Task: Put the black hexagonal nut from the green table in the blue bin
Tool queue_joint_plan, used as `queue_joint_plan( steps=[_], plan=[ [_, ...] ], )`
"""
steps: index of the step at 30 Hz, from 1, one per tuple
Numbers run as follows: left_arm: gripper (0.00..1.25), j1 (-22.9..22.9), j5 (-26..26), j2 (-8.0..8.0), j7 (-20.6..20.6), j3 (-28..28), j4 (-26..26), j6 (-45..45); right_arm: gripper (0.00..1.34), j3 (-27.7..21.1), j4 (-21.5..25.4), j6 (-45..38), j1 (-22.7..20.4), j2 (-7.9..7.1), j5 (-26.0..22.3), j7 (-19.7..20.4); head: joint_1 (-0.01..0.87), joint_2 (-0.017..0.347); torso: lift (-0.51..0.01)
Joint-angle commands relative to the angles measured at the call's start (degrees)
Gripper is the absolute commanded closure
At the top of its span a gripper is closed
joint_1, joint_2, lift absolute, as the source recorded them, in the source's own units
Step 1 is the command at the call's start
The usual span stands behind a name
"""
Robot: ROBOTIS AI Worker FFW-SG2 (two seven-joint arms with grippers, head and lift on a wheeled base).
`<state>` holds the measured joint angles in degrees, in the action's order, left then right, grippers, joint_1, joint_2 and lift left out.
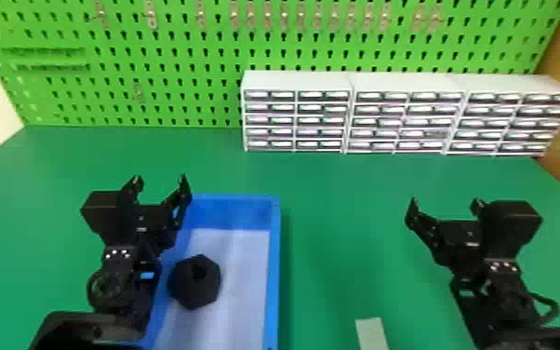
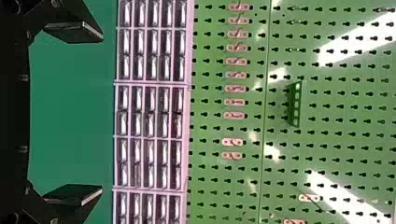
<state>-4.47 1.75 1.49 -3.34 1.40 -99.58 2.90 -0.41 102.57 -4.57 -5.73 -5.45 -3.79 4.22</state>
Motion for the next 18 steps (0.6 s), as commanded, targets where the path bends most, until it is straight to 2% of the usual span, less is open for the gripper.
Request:
queue_joint_plan(
  steps=[1, 18],
  plan=[
    [0.47, 0.17, -0.17, 0.00, 0.00, 0.00, 0.00, 0.00, 0.16, -0.11, 0.00, 0.00, -0.07, 0.00, -0.16, 0.00, 0.657, 0.057, -0.095],
    [0.47, -0.19, -0.08, 0.00, 0.00, 0.18, 0.00, 0.00, 0.16, -0.29, 0.00, -0.18, -0.34, 0.00, -0.25, 0.00, 0.657, 0.057, -0.095]
  ],
)
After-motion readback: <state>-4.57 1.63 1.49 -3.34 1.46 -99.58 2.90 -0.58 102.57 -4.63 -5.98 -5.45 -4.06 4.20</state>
